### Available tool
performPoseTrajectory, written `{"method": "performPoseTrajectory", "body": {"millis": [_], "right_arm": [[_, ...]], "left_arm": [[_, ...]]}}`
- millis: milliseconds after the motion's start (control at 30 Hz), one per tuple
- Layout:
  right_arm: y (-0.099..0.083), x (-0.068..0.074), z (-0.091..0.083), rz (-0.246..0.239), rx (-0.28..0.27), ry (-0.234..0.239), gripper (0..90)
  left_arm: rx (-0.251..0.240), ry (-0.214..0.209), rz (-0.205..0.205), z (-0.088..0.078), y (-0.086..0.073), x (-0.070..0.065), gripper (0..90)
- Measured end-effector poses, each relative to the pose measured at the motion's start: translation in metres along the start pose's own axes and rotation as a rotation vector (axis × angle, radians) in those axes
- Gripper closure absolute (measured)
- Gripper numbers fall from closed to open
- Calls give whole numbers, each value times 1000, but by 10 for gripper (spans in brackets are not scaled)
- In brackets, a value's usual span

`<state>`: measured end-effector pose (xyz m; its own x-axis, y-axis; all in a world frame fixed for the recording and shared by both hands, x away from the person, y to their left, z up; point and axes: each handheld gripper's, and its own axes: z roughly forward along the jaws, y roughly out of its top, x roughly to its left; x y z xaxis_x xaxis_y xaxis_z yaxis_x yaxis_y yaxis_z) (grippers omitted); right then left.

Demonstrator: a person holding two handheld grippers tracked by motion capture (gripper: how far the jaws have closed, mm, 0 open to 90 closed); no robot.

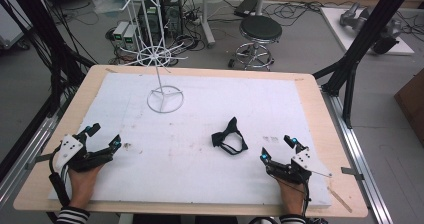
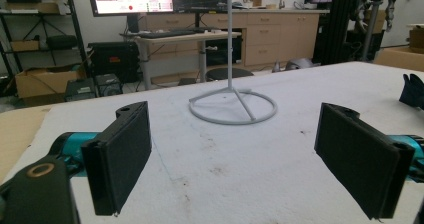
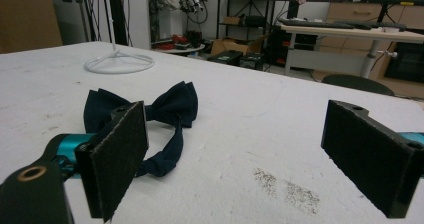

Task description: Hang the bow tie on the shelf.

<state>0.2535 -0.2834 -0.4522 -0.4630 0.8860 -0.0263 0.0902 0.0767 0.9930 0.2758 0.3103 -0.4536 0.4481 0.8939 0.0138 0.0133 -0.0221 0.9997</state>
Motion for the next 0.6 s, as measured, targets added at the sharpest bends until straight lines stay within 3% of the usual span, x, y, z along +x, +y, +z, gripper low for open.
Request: {"method": "performPoseTrajectory", "body": {"millis": [167, 600], "right_arm": [[-1, -1, -1, 0, -20, 3, 106], [0, -2, -1, 23, -11, -5, 106]], "left_arm": [[-5, 1, -3, 0, 0, 0, 154], [-9, 1, -7, 0, 0, 0, 153]]}}
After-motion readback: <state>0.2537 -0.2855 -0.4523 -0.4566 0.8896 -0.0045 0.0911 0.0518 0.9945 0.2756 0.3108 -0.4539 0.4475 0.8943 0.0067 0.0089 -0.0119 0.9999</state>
